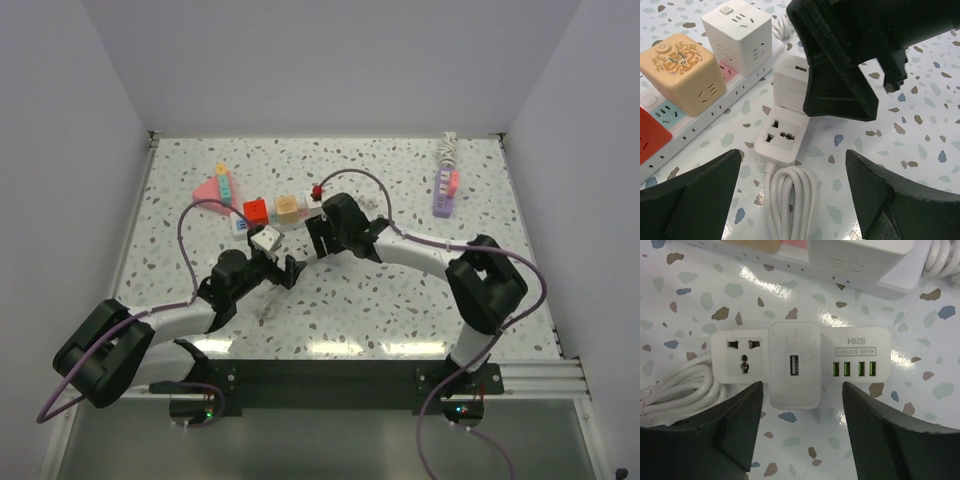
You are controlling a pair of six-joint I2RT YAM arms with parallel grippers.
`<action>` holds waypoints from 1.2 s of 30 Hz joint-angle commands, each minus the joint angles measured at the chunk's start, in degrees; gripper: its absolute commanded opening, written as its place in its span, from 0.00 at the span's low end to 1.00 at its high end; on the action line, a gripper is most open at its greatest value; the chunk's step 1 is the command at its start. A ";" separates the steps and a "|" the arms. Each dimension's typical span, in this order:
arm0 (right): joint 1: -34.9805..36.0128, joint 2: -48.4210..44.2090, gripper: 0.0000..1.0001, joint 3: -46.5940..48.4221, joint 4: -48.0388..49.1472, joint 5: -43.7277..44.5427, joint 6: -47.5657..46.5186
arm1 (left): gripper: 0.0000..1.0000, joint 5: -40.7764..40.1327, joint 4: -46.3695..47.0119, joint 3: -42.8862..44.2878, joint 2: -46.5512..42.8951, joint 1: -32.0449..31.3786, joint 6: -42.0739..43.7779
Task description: Insert the plug
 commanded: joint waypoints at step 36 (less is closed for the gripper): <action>-20.40 -46.05 0.99 -27.60 -34.89 35.04 49.82 | 0.90 5.42 4.17 -2.32 -3.51 -3.29 -5.36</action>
